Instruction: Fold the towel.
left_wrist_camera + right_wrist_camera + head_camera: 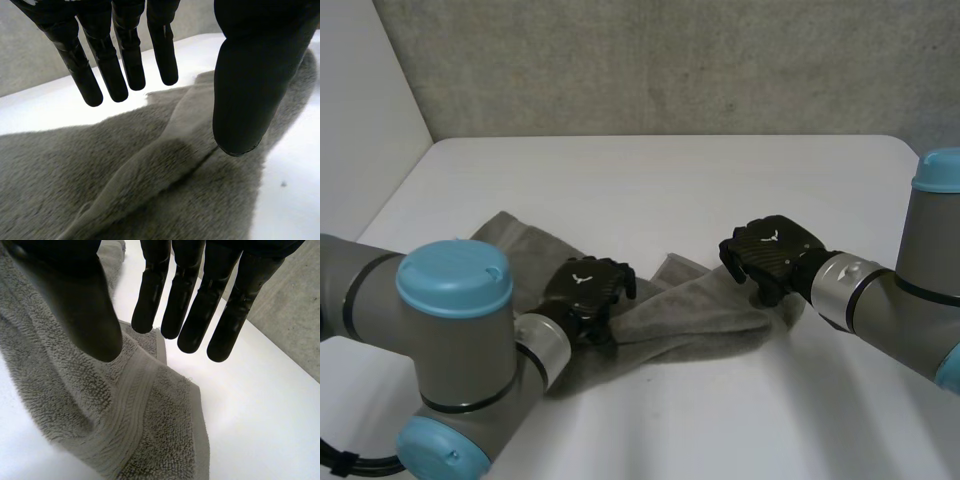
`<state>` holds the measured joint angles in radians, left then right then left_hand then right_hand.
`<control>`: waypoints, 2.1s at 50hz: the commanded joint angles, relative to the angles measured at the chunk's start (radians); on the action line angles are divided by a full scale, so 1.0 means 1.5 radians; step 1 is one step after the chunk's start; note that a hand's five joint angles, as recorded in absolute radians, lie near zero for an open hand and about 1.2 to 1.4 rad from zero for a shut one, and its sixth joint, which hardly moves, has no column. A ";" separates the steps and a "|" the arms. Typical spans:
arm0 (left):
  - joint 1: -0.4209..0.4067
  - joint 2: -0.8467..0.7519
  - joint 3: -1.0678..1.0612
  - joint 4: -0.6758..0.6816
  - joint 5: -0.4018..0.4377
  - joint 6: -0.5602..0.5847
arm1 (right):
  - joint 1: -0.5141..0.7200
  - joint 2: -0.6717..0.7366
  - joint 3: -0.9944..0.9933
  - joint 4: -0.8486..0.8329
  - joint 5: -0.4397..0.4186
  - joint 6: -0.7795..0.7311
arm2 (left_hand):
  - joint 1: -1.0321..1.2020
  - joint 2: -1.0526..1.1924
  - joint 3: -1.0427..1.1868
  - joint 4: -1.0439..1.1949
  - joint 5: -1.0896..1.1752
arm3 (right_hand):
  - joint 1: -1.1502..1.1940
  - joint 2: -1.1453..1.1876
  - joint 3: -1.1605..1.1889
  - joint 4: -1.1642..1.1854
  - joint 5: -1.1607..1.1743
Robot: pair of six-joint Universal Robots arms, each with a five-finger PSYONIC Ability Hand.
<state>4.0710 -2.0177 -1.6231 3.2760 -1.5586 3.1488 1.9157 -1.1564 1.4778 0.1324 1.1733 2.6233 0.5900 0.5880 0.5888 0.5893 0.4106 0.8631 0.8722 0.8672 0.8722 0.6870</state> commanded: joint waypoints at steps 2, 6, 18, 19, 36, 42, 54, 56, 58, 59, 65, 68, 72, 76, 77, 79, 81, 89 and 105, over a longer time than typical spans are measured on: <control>0.028 0.015 -0.007 -0.020 0.000 0.009 | 0.008 0.037 -0.046 0.009 -0.026 0.005 | 0.052 0.054 0.053 0.053 0.056 | -0.070 -0.076 -0.073 -0.076 -0.069; 0.029 0.023 -0.008 -0.020 0.000 0.011 | 0.009 0.061 -0.084 0.031 -0.032 0.007 | 0.052 0.054 0.053 0.053 0.056 | -0.110 -0.116 -0.112 -0.116 -0.109; 0.042 0.051 -0.038 -0.018 0.000 0.011 | 0.010 0.216 -0.318 0.151 -0.032 0.036 | 0.052 0.054 0.053 0.053 0.056 | -0.168 -0.174 -0.171 -0.174 -0.167; 0.043 0.051 -0.041 -0.018 0.000 0.011 | 0.010 0.234 -0.346 0.160 -0.029 0.036 | 0.052 0.054 0.053 0.053 0.056 | -0.176 -0.182 -0.179 -0.182 -0.175; 0.053 0.051 -0.050 -0.017 0.001 0.011 | 0.010 0.396 -0.554 0.265 -0.023 0.034 | 0.050 0.052 0.051 0.051 0.054 | -0.235 -0.241 -0.238 -0.241 -0.234; 0.053 0.051 -0.049 -0.015 0.001 0.011 | 0.009 0.423 -0.582 0.273 -0.020 0.033 | 0.050 0.052 0.051 0.051 0.054 | -0.233 -0.239 -0.236 -0.239 -0.232; 0.057 0.051 -0.050 -0.013 0.002 0.011 | 0.009 0.433 -0.582 0.270 -0.014 0.032 | 0.050 0.052 0.051 0.051 0.054 | -0.153 -0.159 -0.156 -0.159 -0.152; 0.057 0.050 -0.051 -0.013 0.002 0.011 | 0.009 0.433 -0.579 0.270 -0.015 0.032 | 0.050 0.052 0.051 0.051 0.054 | -0.122 -0.128 -0.124 -0.128 -0.121; 0.057 0.050 -0.051 -0.013 0.002 0.011 | 0.008 0.432 -0.577 0.269 -0.016 0.032 | 0.050 0.052 0.051 0.051 0.054 | -0.094 -0.100 -0.097 -0.100 -0.093; 0.057 0.050 -0.051 -0.013 0.002 0.011 | 0.008 0.433 -0.575 0.269 -0.017 0.032 | 0.050 0.052 0.051 0.051 0.054 | -0.067 -0.073 -0.070 -0.073 -0.066; 0.057 0.050 -0.051 -0.013 0.002 0.011 | 0.003 0.432 -0.571 0.270 -0.020 0.030 | 0.048 0.050 0.049 0.049 0.052 | 0.109 0.103 0.106 0.103 0.110; 0.057 0.050 -0.051 -0.013 0.002 0.011 | 0.001 0.431 -0.570 0.270 -0.020 0.031 | 0.048 0.050 0.049 0.049 0.052 | 0.151 0.145 0.148 0.145 0.152; 0.057 0.050 -0.051 -0.013 0.002 0.011 | 0.001 0.428 -0.571 0.269 -0.019 0.036 | 0.046 0.048 0.047 0.047 0.050 | 0.355 0.349 0.352 0.349 0.356; 0.057 0.049 -0.051 -0.013 0.002 0.011 | 0.000 0.423 -0.570 0.270 -0.019 0.037 | 0.045 0.046 0.045 0.045 0.048 | 0.355 0.349 0.353 0.349 0.356; 0.058 0.049 -0.051 -0.013 0.002 0.011 | 0.000 0.418 -0.569 0.270 -0.019 0.038 | 0.043 0.044 0.043 0.043 0.046 | 0.355 0.349 0.353 0.349 0.356; 0.057 0.049 -0.051 -0.012 0.002 0.011 | 0.000 0.409 -0.565 0.270 -0.020 0.040 | 0.039 0.040 0.039 0.039 0.042 | 0.355 0.349 0.353 0.349 0.356; 0.058 0.049 -0.049 -0.011 0.002 0.011 | -0.002 0.382 -0.549 0.268 -0.021 0.045 | 0.031 0.032 0.032 0.031 0.034 | 0.355 0.349 0.353 0.349 0.356; 0.079 0.049 -0.043 -0.010 0.002 0.011 | -0.022 0.286 -0.475 0.265 -0.030 0.046 | 0.001 0.003 0.002 0.002 0.005 | 0.355 0.349 0.353 0.349 0.356; 0.139 0.035 -0.035 0.022 0.005 0.044 | -0.133 -0.054 -0.157 0.194 -0.154 0.044 | -0.032 -0.030 -0.031 -0.031 -0.029 | 0.355 0.349 0.353 0.349 0.356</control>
<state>4.2476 -1.9515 -1.6794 3.2721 -1.5521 3.1855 1.7903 -1.0608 1.0789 0.4454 1.0122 2.6906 0.4869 0.4839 0.4856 0.4844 0.3050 1.3181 1.3026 1.3351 1.3397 1.1581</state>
